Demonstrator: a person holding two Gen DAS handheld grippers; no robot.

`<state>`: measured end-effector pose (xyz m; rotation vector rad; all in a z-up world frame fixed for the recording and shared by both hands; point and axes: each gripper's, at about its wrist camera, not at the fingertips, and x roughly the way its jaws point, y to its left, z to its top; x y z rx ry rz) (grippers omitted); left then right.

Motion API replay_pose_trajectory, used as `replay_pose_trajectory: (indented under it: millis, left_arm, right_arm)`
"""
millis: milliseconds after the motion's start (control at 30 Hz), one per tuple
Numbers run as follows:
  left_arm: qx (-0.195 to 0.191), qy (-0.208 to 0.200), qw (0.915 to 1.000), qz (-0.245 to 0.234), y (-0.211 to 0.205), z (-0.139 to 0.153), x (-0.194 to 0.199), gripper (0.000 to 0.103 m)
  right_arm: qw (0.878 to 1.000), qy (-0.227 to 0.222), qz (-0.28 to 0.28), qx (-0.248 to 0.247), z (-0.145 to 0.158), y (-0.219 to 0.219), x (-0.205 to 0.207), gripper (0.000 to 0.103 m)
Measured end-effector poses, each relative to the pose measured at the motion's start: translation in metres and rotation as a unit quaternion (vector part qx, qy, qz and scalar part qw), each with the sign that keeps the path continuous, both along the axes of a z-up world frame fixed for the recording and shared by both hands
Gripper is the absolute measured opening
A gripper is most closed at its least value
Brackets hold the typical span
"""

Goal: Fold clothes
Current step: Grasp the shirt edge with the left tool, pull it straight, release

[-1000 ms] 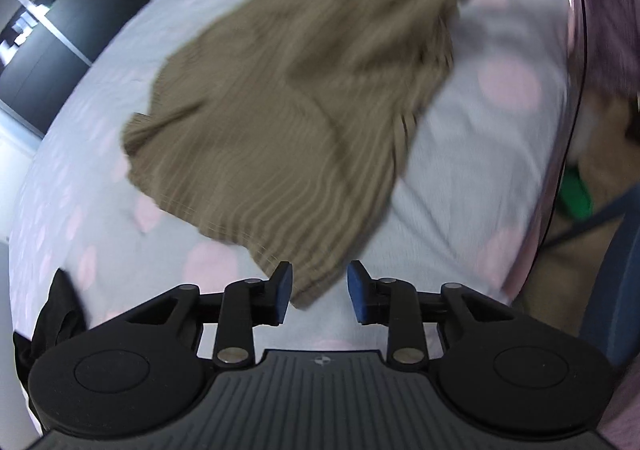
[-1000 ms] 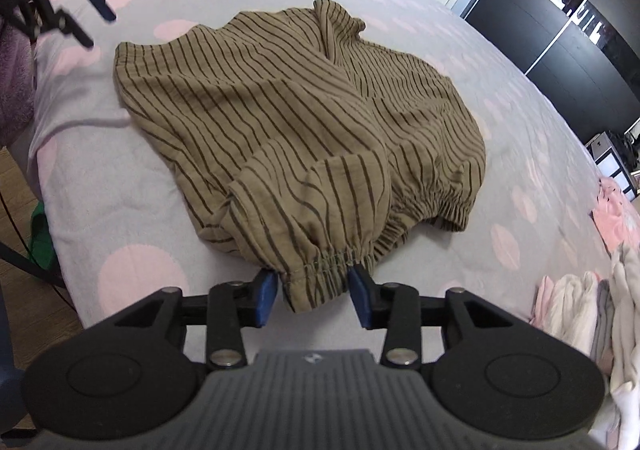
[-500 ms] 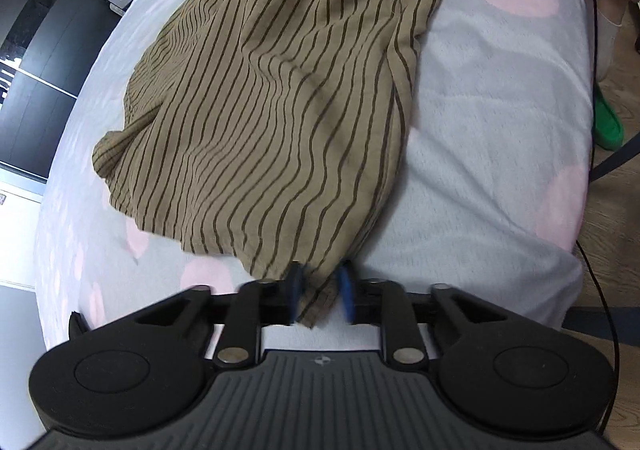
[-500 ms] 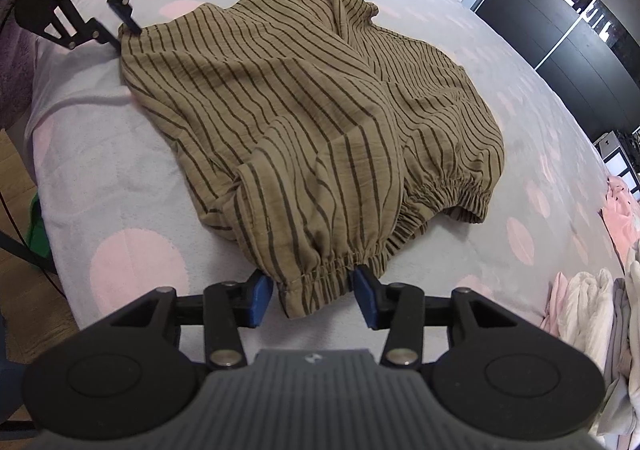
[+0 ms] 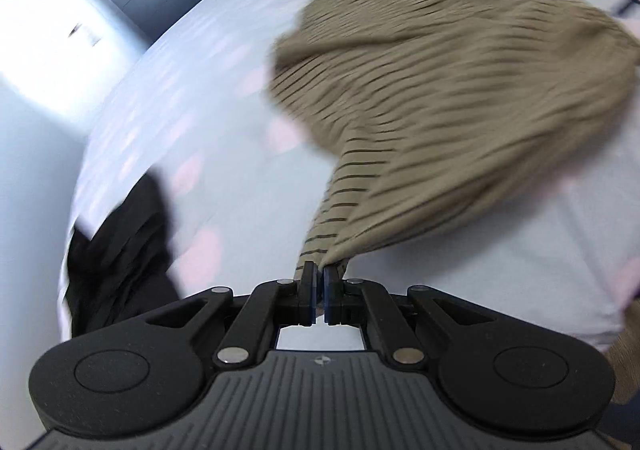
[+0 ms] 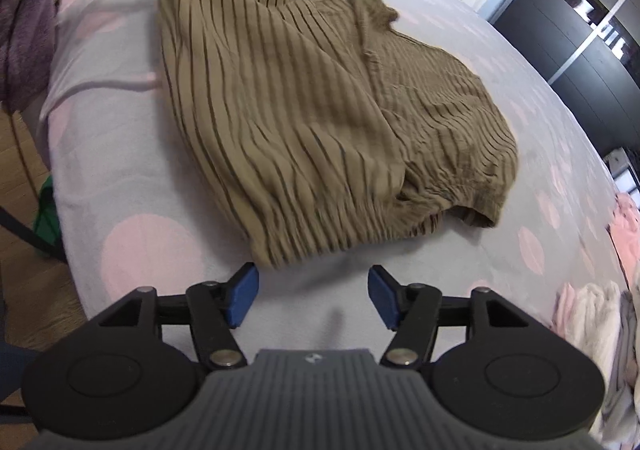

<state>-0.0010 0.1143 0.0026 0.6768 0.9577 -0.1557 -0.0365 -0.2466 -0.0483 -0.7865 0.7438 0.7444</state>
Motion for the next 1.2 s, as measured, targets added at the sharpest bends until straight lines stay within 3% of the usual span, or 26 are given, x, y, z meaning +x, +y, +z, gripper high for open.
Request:
replay_pose_trajectory:
  millis: [233,500,700,833,900,933,967,1100,1200]
  left_arm:
    - [0.057,0.021,0.9978,0.028,0.028,-0.028,-0.009,0.001]
    - [0.080,0.043,0.9946,0.051,0.045,-0.043,-0.011,0.001]
    - [0.084,0.062,0.9911,0.084,0.061,-0.054,-0.003,0.001]
    - [0.093,0.064,0.9905,0.080,0.059,-0.058,-0.004,0.001]
    - [0.093,0.063,0.9904,0.080,0.060,-0.060,-0.002,0.001]
    - [0.090,0.063,0.9906,0.082,0.062,-0.059,-0.002,0.001]
    - [0.087,0.062,0.9907,0.084,0.063,-0.058,-0.001,0.001]
    - [0.083,0.039,0.9907,0.101,0.070,-0.048,-0.002,0.001]
    - [0.108,0.025,0.9883,0.105,0.075,-0.044,-0.003,0.001]
  right_arm:
    - [0.997,-0.025,0.070,-0.003,-0.003,0.018,-0.012,0.064]
    - [0.980,-0.096,0.160,-0.065,-0.024,0.043,-0.022,0.052]
    - [0.969,-0.133,0.201,-0.062,-0.031,0.056,-0.024,0.052]
    - [0.964,-0.129,0.224,-0.057,-0.033,0.070,-0.023,0.051]
    - [0.964,-0.128,0.227,-0.057,-0.036,0.078,-0.020,0.044]
    - [0.964,-0.126,0.228,-0.057,-0.035,0.080,-0.020,0.030]
    - [0.964,-0.124,0.229,-0.057,-0.034,0.081,-0.020,0.006]
    - [0.969,-0.096,0.226,-0.025,-0.016,0.077,-0.027,0.005]
    - [0.971,-0.062,0.231,0.016,0.000,0.074,-0.041,0.005]
